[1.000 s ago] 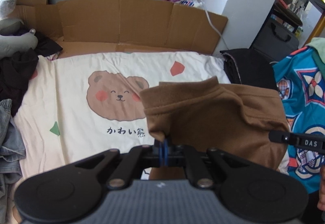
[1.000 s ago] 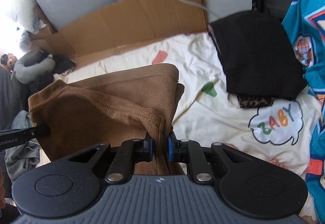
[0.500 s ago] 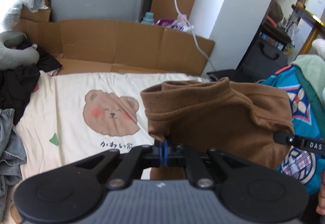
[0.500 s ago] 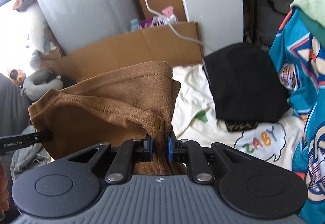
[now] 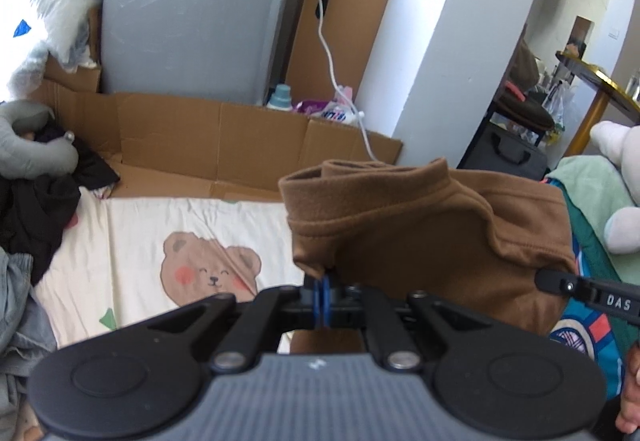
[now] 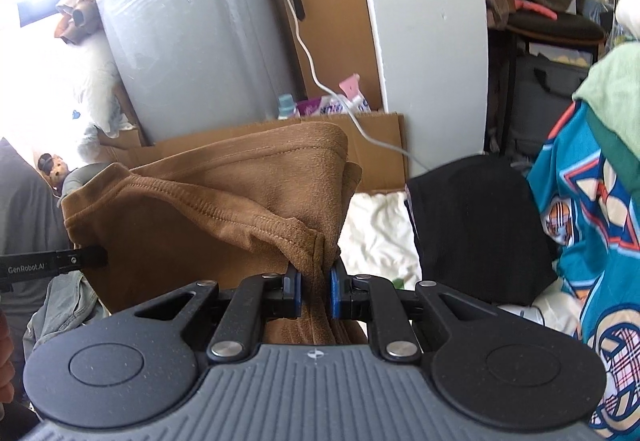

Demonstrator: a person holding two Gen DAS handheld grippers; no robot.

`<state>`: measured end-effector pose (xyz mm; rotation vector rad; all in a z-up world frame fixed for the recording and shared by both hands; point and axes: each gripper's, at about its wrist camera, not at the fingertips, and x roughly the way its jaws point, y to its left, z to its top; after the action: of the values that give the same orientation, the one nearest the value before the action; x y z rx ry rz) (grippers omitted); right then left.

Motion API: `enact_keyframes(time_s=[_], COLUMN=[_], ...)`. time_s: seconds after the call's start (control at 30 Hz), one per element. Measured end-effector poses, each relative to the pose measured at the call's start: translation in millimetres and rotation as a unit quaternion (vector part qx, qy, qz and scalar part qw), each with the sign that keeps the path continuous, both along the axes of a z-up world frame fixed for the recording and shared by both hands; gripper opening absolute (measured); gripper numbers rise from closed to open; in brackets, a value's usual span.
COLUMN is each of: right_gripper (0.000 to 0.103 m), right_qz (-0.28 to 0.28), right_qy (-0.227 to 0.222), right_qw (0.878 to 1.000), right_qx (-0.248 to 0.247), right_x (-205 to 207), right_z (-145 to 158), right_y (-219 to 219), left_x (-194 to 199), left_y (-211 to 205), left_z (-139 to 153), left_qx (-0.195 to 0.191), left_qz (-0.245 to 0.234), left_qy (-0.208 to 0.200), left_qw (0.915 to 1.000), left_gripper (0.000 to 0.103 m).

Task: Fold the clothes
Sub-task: 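Lift the folded brown shirt off the sheet with both closed tools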

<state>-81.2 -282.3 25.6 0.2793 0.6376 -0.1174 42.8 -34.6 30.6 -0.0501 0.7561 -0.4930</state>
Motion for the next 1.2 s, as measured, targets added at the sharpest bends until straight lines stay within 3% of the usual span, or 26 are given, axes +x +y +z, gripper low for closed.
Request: enact_keyframes(time_s=[0.4, 0.93, 1.2], right_gripper=[0.012, 0.012, 0.012], right_qz=[-0.002, -0.013, -0.017], right_qy=[-0.026, -0.073, -0.078], right_qw=[1.0, 0.996, 0.996], right_qx=[-0.009, -0.049, -0.049], right_x=[4.8, 5.4, 8.8], right_z=[31.4, 111.7, 115.4], right_y=[-9.5, -17.8, -34.4], left_x=[4.4, 7.7, 10.3], left_y=[-11.7, -28.0, -60.3], left_z=[31.6, 103.2, 110.2], left_qx=[-0.021, -0.042, -0.029], left_qz=[-0.006, -0.028, -0.041], left_qy=[-0.026, -0.081, -0.085], left_qw=[0.9994, 0.9954, 0.9951], left_gripper=[0.002, 0.002, 0.002])
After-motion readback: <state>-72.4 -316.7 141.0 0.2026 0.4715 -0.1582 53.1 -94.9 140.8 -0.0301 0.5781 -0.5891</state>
